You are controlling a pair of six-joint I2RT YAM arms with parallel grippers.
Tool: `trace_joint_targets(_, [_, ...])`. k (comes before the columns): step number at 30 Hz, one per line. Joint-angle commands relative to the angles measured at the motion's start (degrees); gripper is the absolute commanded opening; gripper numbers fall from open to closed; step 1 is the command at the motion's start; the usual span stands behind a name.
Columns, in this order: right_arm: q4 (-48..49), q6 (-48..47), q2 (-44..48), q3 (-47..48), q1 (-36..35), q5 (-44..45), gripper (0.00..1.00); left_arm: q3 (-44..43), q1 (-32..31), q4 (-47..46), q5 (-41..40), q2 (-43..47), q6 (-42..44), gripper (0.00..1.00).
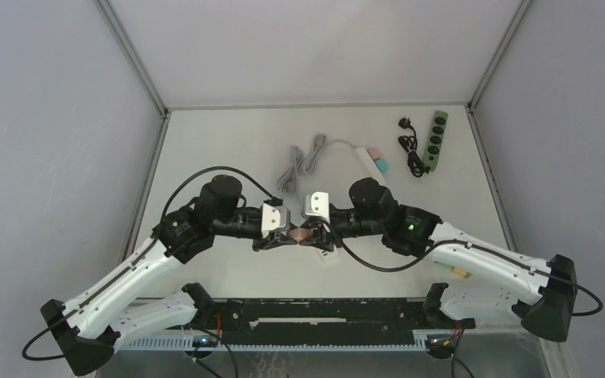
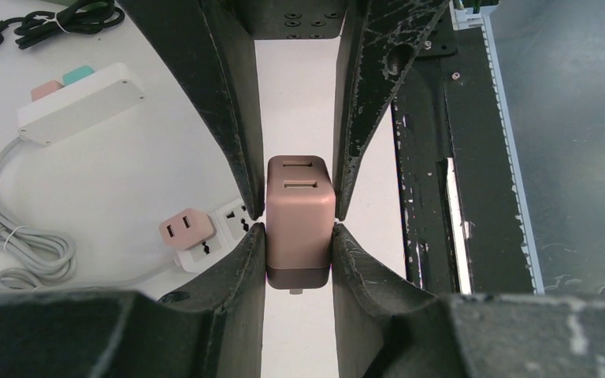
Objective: Insert the plug
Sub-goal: Adjust the plug.
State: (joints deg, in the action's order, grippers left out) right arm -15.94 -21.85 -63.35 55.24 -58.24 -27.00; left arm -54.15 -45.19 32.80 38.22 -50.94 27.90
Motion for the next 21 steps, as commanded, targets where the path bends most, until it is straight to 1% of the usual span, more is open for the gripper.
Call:
trace_joint_targets(1, [2.3,-1.0,0.2,2.6,-0.6,0.4,0.44,-2.1,-0.4,-1.4,1.9,0.1,-0.8,0.00])
trace_joint_targets(6, [1.6,-0.8,0.2,2.6,-0.6,-0.1,0.30,-2.6,-0.3,-2.4,1.6,-0.2,-3.1,0.01])
trace_joint_targets(8, [1.2,-0.7,0.2,2.6,-0.6,-0.7,0.24,-2.5,-0.4,-3.6,0.9,-0.2,-5.0,0.05])
trace_joint_targets(9, [1.0,-0.6,0.2,2.6,-0.6,-0.8,0.20,-2.5,-0.3,-4.1,0.4,-0.1,-5.7,0.10])
trace_joint_targets(10, [0.7,-0.4,0.3,2.6,-0.7,-0.8,0.15,-2.5,-0.4,-4.5,-0.4,0.0,-6.6,0.21])
trace_joint_targets(12, [0.0,-0.2,0.5,2.6,-0.6,-0.4,0.06,-2.1,-0.3,-5.5,-2.0,0.5,-8.1,0.32])
trace_joint_targets(14, [-0.4,0.6,0.8,2.6,-0.6,0.8,0.01,-1.0,-0.3,-7.0,-3.7,1.5,-9.8,0.41])
trace_joint_targets(15, [-0.6,1.1,1.0,2.6,-0.6,1.3,0.00,-0.1,-0.4,-8.5,-5.0,2.3,-11.2,0.43])
trace_joint_targets(21, [-2.7,3.5,1.5,2.6,-0.6,4.7,0.00,5.8,-0.3,-17.1,-16.0,8.1,-19.8,0.59])
